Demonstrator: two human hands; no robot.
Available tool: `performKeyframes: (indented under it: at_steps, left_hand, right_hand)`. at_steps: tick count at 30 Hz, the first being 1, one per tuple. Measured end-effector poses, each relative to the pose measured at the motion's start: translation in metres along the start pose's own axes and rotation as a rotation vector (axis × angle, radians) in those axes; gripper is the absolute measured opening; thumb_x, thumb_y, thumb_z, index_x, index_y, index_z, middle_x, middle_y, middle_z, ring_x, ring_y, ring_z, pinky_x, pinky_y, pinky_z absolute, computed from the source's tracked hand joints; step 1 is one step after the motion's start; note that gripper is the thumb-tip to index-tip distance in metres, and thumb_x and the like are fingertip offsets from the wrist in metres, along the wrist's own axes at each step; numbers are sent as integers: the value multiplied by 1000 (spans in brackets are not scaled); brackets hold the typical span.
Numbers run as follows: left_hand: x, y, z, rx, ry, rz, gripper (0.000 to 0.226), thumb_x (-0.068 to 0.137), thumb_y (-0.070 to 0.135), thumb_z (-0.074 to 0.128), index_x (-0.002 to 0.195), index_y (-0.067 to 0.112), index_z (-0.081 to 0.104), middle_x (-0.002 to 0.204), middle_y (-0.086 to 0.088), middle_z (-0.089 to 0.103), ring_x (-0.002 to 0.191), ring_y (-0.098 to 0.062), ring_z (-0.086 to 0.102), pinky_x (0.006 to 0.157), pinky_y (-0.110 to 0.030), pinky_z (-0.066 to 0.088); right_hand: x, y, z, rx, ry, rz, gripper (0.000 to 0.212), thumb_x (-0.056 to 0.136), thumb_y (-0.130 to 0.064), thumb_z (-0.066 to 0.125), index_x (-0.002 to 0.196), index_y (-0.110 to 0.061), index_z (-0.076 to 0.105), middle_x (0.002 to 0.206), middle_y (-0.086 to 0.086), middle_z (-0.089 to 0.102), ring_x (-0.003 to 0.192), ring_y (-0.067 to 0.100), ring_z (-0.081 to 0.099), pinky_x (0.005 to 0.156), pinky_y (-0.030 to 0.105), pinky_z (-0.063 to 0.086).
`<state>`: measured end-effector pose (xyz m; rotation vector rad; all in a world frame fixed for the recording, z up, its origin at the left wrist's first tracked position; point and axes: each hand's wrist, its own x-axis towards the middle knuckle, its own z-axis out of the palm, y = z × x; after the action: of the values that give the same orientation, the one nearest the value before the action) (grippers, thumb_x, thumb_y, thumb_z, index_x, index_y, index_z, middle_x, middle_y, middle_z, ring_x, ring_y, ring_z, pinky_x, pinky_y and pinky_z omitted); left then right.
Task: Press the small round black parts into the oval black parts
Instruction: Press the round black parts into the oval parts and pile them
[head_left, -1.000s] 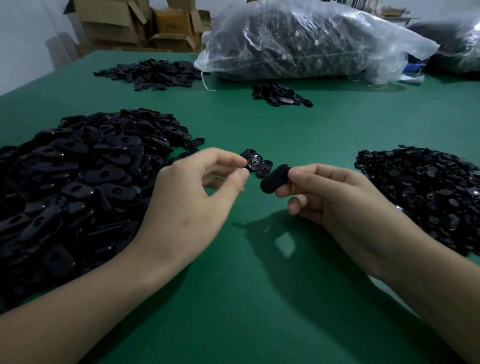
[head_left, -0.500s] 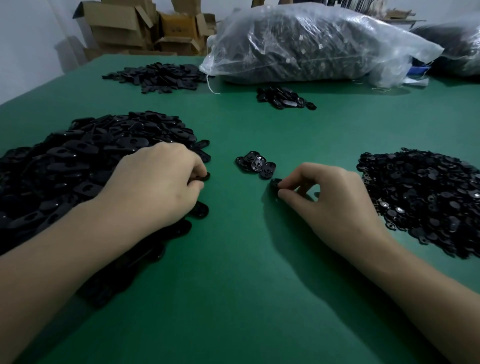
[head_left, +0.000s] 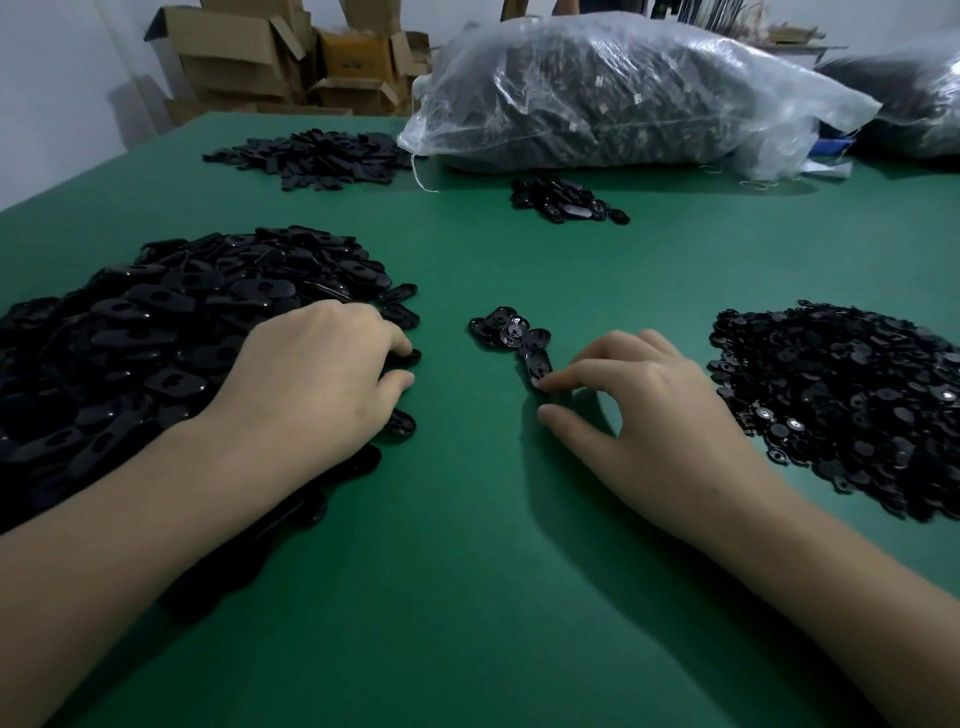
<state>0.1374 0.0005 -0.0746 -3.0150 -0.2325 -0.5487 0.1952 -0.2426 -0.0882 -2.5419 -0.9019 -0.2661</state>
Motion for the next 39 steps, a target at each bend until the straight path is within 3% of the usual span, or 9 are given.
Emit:
performKeyframes:
  at_steps: [6,10,14,17,21,24,29,34,39]
  left_hand:
    - [0,1,-2,-45,29,-8,9,93,37,70,101,40,74,84,21,57,96,-13,65,64,-29,39]
    - [-1,3,-8,-60,22,16,11,94,36,69,103,40,74,94,19,68,103,-15,66,70,-31,46]
    - [-7,11,-16,-54,112,97,14,95,35,66,105,36,76,101,10,75,99,-21,69,78,-36,52]
    - [-15,28,-22,-364,140,136,12,92,29,69,100,33,76,86,16,75,78,-11,73,71,-33,58]
    - [-27,57,-17,-1069,-204,-9,13,93,20,73,102,29,73,79,10,78,70,-6,76,70,-31,62]
    - [-32,62,-9,-1298,-314,-97,17,96,11,70,109,21,72,85,0,79,77,-14,78,69,-24,60]
    - [-33,59,-3,-1319,-343,-103,28,94,6,72,118,20,72,90,2,81,85,-11,78,79,-19,59]
    - [-32,56,-2,-1252,-323,-80,30,93,11,73,119,27,71,87,7,80,85,-6,76,85,-19,57]
    - [-33,57,0,-1275,-302,-76,31,93,9,73,118,27,72,86,6,80,84,-6,76,84,-16,56]
  right_hand:
    - [2,-2,6,-110,-107,15,68,87,-73,34,144,-41,53,125,-12,48,123,14,38,103,38,36]
    - [2,-3,7,-100,-124,-9,66,91,-70,36,151,-43,42,134,-16,46,132,11,34,106,37,31]
    - [3,4,-2,-13,34,-6,30,94,-40,63,124,-36,64,115,-11,57,121,15,46,101,43,40]
    - [6,15,-12,-98,123,41,7,92,-34,68,98,-32,71,97,-8,61,107,19,51,89,43,42]
    - [11,35,-30,-277,127,186,11,94,-38,66,98,-31,74,96,-5,66,105,24,52,87,42,41]
    - [11,53,-47,-380,129,294,12,92,-36,68,98,-30,77,98,4,68,107,33,54,89,46,45]
    - [11,67,-60,-441,62,403,12,88,-43,73,88,-33,79,89,8,71,98,36,59,80,43,43]
    - [11,68,-56,-384,52,379,4,88,-34,76,86,-31,79,83,6,69,85,34,61,79,43,49]
    - [12,71,-53,-379,75,373,7,88,-32,75,82,-30,78,74,4,61,78,32,53,77,42,42]
